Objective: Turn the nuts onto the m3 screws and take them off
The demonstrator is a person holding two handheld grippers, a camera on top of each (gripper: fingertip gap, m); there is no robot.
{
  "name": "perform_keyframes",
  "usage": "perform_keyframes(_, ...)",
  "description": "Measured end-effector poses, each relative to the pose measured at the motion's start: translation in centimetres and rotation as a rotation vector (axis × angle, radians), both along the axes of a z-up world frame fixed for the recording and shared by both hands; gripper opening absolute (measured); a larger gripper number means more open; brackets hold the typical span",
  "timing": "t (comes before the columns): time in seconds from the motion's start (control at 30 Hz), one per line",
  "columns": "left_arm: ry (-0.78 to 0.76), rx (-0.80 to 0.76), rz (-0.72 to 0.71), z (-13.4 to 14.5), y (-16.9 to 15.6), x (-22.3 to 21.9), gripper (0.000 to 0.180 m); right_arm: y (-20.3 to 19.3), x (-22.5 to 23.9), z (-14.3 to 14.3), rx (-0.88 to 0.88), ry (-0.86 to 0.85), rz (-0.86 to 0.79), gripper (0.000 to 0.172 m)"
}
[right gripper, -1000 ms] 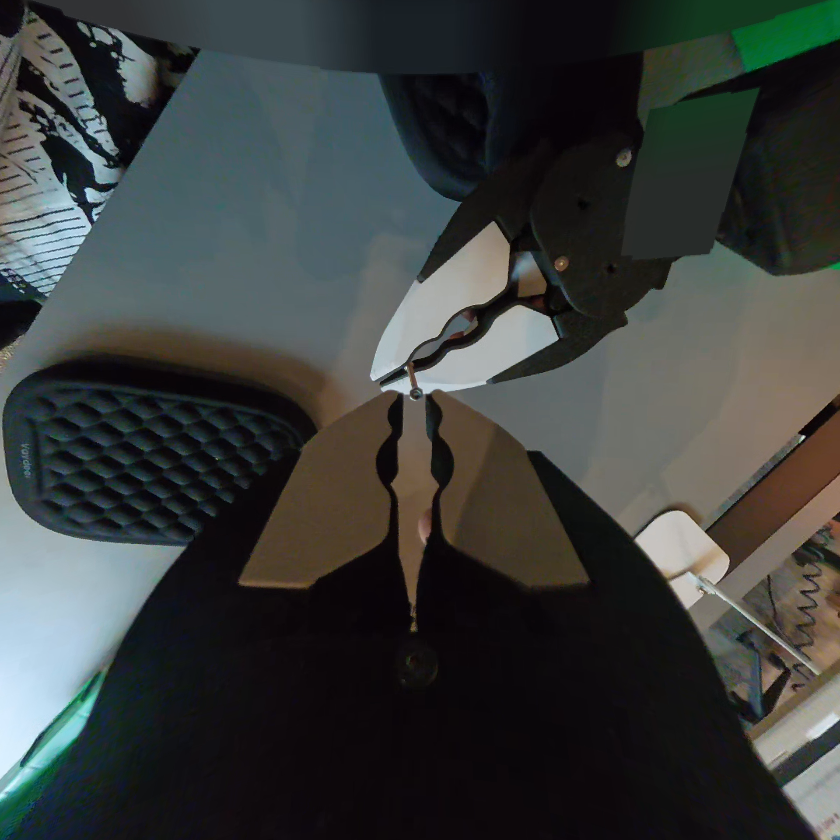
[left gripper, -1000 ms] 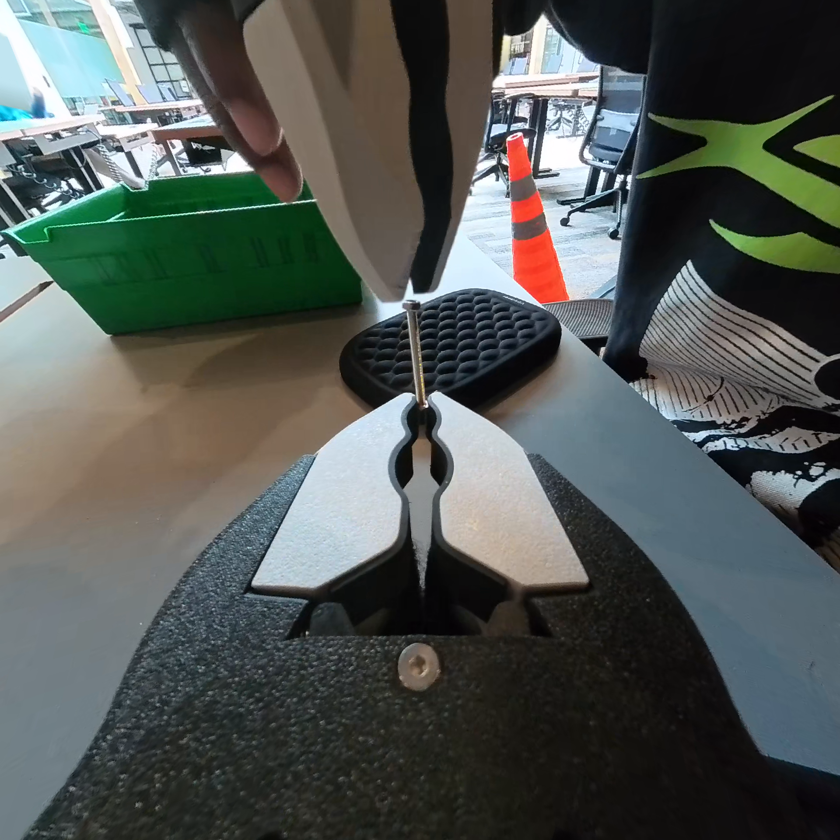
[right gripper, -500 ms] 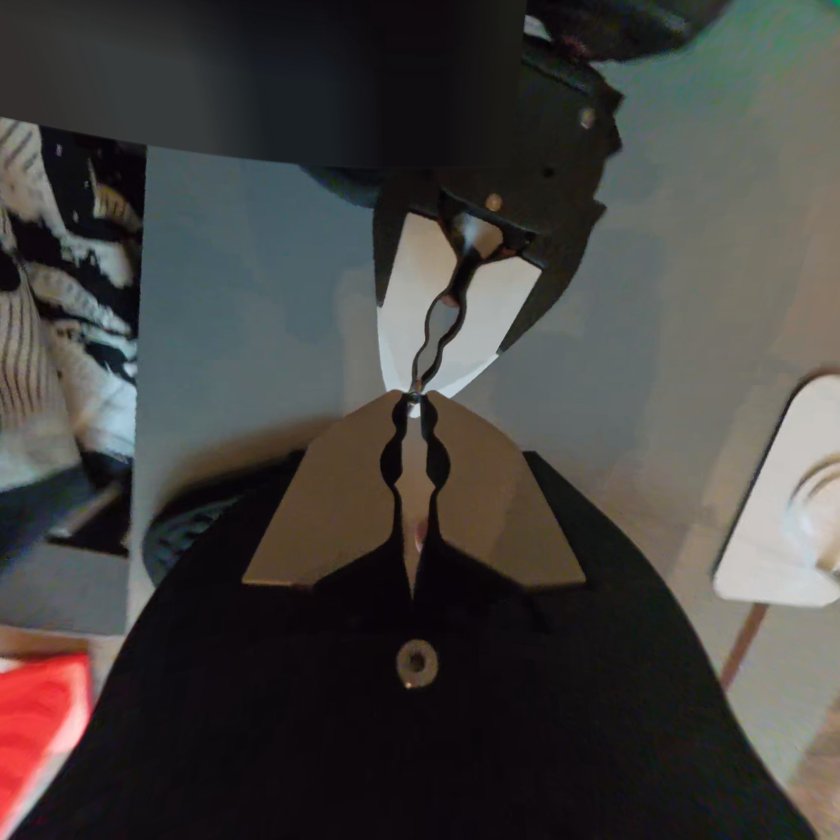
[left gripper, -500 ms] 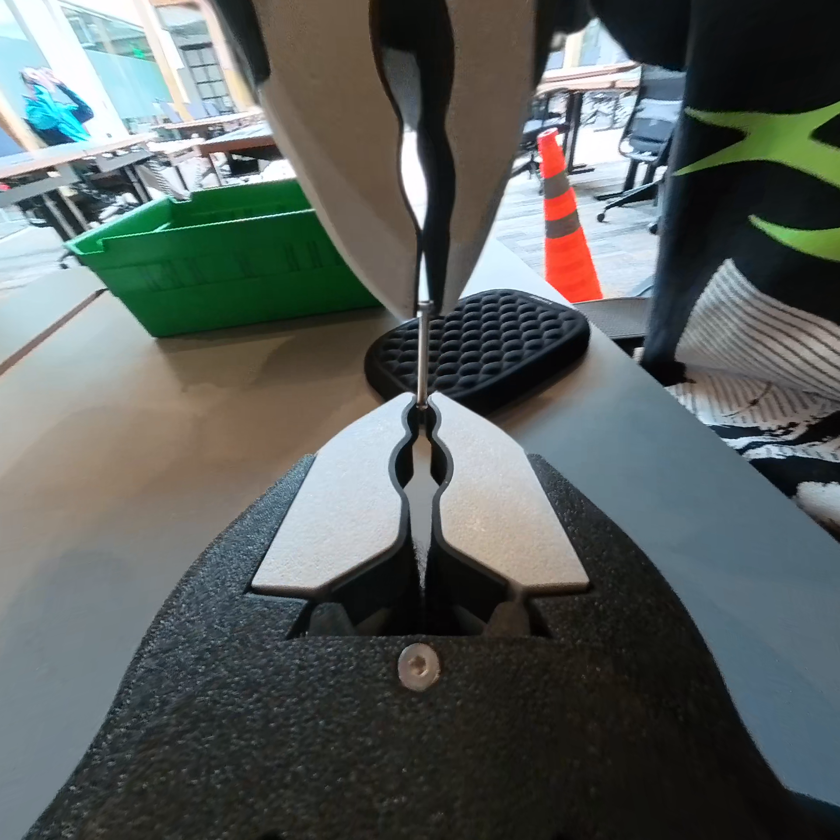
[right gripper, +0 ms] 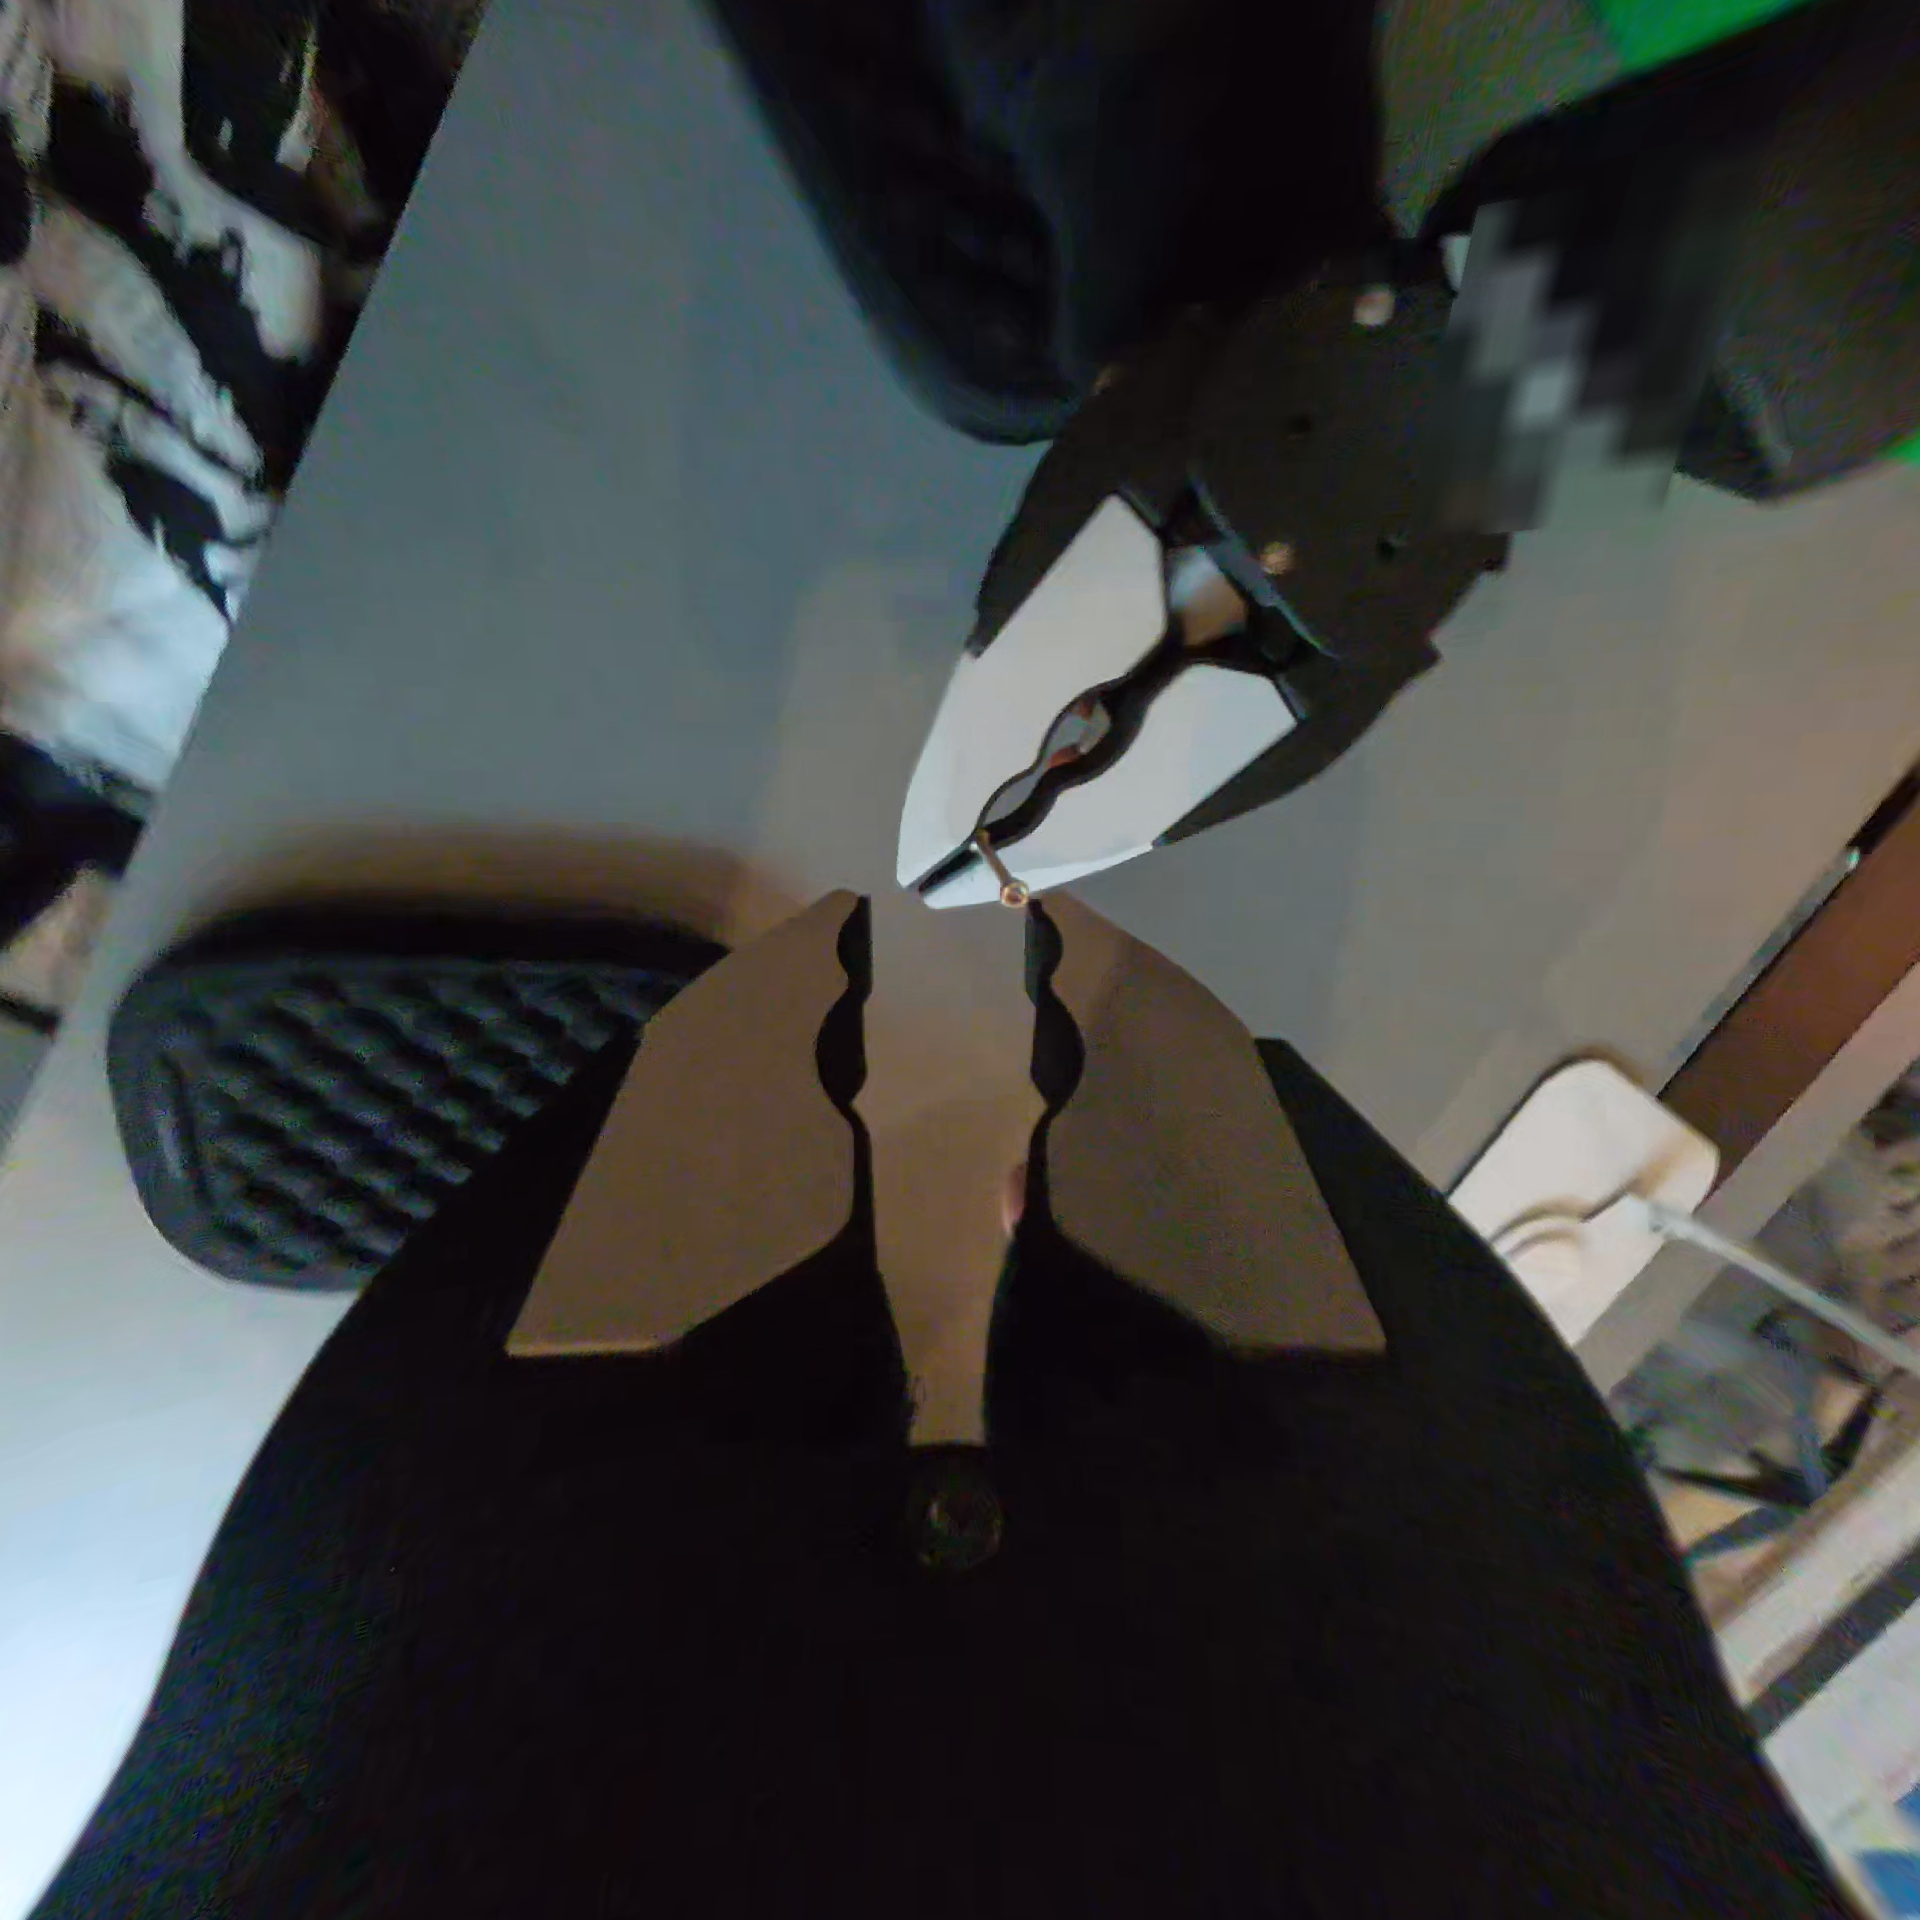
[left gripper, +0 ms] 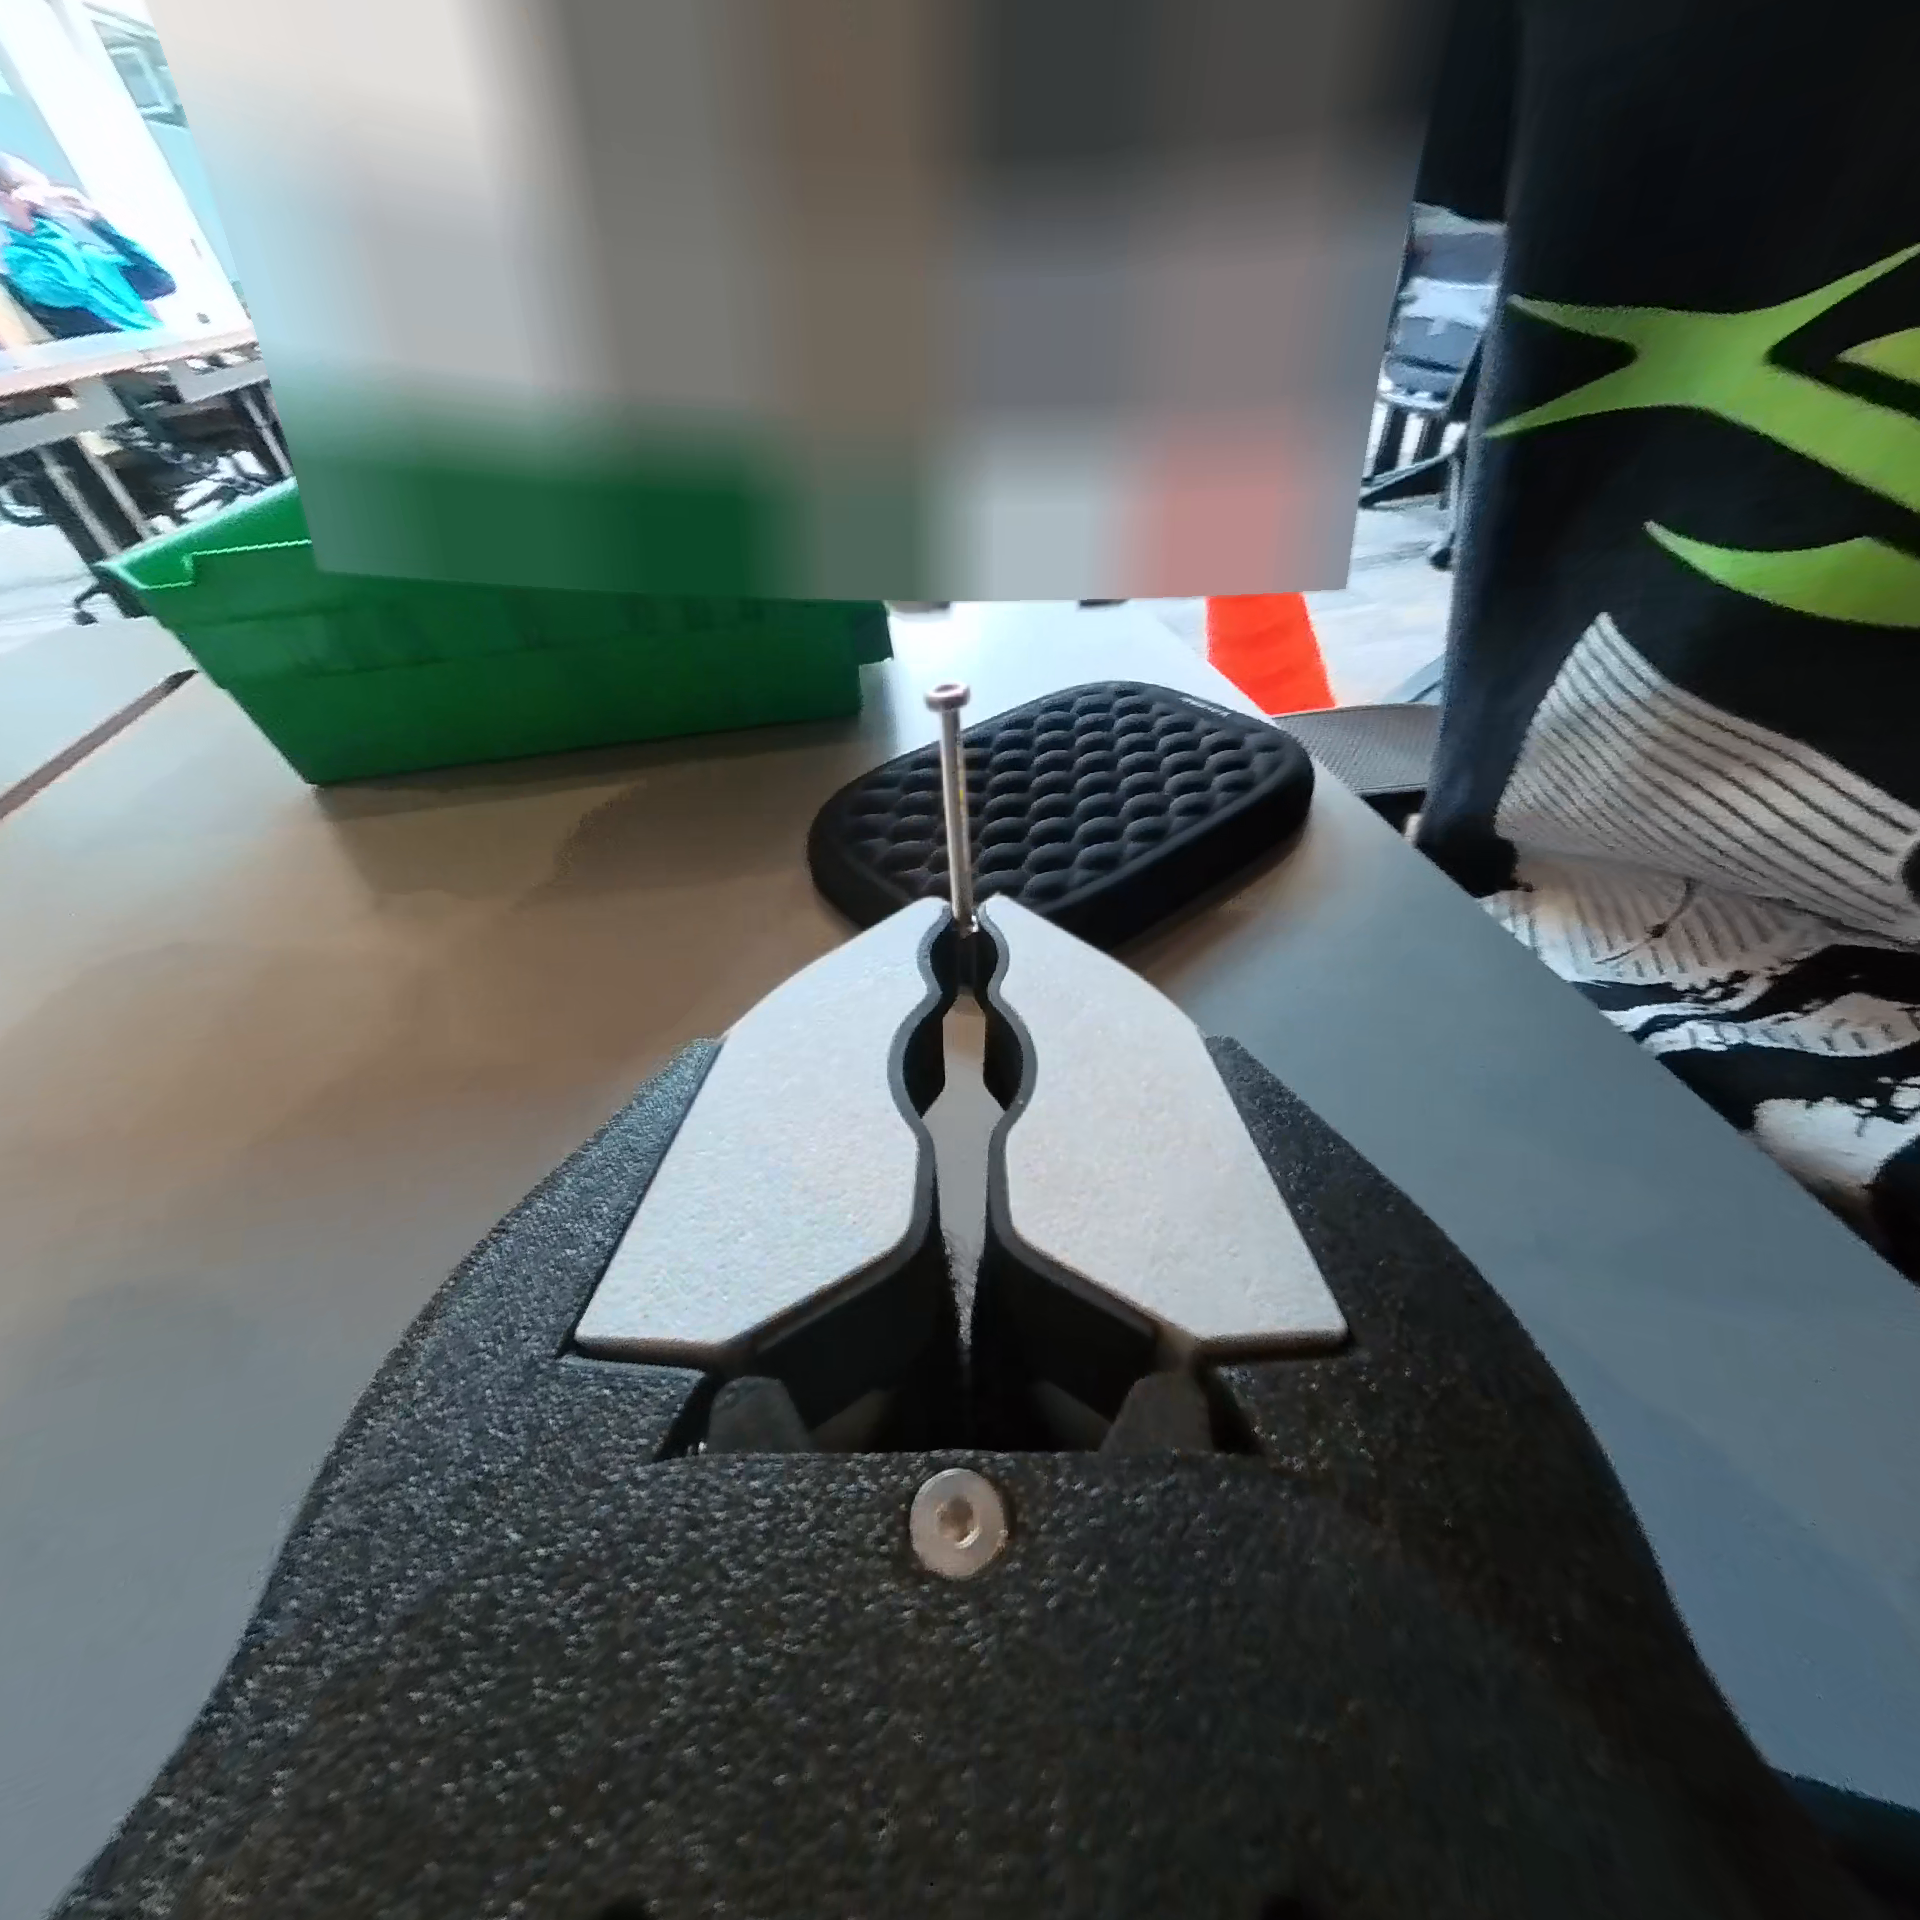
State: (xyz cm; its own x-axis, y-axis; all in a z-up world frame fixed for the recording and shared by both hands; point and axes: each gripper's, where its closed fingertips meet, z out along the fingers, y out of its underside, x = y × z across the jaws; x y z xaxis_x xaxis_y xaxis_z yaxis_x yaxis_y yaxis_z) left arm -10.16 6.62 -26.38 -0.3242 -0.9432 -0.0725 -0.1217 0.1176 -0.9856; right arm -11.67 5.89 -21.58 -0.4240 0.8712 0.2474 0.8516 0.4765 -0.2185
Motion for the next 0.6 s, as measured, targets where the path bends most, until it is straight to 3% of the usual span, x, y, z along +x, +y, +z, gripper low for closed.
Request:
perform_keyframes(0.23,-0.002,-0.008,-0.024,0.1,-0.3,-0.1,0.001,0.9,-0.6,-0.5,-0.029,-0.077,0.174,0.017)
perform_keyframes(0.6,-0.002,-0.005,-0.024,0.1,-0.3,-0.1,0.001,1.0,-0.7,-0.9,-0.044,-0.06,0.142,0.004)
